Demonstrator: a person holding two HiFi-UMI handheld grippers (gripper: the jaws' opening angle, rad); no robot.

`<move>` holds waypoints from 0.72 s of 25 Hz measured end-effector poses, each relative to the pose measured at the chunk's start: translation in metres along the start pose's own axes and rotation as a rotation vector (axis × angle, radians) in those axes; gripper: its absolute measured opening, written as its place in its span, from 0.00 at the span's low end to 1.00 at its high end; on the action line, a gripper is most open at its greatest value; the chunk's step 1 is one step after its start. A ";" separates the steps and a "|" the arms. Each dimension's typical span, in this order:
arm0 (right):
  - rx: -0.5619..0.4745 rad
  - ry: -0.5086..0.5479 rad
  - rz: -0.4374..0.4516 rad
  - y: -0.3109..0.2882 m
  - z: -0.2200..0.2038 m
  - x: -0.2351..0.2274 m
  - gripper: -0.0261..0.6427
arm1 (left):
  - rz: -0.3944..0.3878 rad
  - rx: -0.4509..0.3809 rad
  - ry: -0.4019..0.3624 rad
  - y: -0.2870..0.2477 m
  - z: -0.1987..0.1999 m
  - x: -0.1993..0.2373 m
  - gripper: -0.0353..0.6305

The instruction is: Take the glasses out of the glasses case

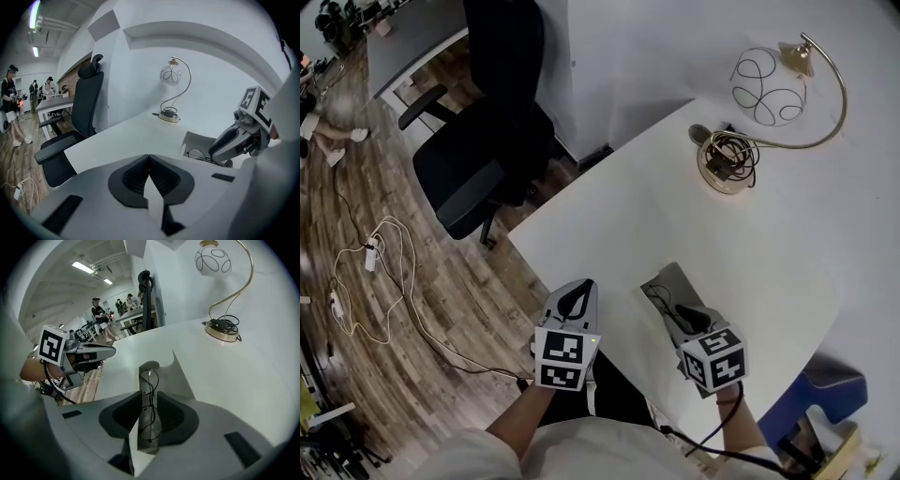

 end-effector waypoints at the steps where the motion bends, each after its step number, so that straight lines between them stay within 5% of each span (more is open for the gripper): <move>1: 0.009 0.006 0.006 -0.001 0.000 0.000 0.21 | 0.001 0.000 0.003 0.000 -0.001 0.000 0.08; 18: 0.136 0.069 0.092 -0.015 -0.004 -0.005 0.17 | 0.028 0.013 0.036 -0.004 -0.009 0.006 0.08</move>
Point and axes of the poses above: the fingertips, and each gripper's own axes: y backward along the fingers, x to its left, z out of its top, the point moved 2 cm from there along y, backward along the fingers, and after that the axes turned 7 degrees about y, right-handed, at the moved point
